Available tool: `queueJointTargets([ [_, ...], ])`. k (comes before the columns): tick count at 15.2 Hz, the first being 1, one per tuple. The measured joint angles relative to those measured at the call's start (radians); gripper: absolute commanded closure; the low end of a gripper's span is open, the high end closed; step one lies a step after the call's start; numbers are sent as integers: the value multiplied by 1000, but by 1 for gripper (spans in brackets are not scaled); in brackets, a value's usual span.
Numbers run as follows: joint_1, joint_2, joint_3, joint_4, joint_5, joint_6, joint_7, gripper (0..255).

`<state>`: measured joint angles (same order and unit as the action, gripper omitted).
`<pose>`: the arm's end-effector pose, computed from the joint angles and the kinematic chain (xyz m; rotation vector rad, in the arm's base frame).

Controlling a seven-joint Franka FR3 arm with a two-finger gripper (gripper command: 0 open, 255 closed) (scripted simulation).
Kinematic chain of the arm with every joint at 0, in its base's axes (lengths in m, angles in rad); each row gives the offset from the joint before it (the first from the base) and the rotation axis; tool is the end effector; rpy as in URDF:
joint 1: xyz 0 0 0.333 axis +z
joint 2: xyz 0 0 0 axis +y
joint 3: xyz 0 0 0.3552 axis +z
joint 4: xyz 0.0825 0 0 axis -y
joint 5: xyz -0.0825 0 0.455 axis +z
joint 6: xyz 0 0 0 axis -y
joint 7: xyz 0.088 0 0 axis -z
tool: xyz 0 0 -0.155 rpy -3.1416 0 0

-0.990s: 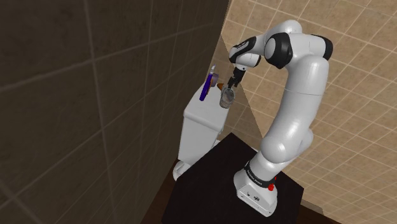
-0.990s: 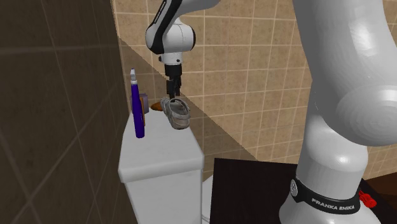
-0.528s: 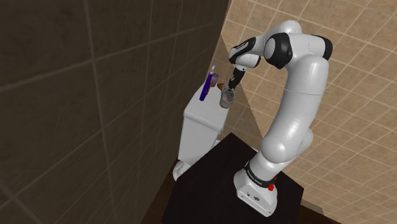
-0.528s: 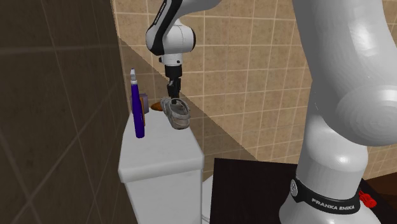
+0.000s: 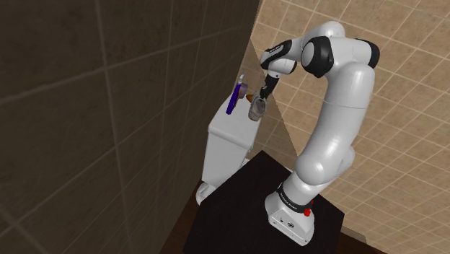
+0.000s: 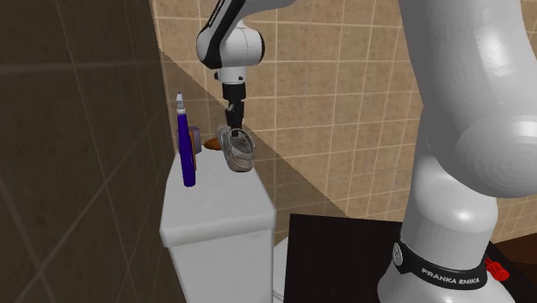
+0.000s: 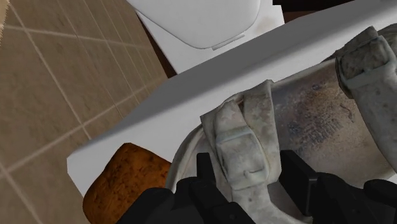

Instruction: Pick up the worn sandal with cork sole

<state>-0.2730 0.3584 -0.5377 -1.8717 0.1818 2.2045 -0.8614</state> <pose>0.5008 -0.4878 0.2980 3.0964 -0.0379 -0.0046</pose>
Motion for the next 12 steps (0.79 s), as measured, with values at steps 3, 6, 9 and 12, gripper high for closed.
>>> queueJointTargets([
  [3, 5, -20, -7, 16, -14, -33, 8, 255],
  [6, 7, -36, -12, 35, -25, -67, 13, 255],
  [9, 11, -54, -17, 57, -38, -103, 20, 255],
  [12, 14, -70, -21, 71, -48, -131, 26, 255],
])
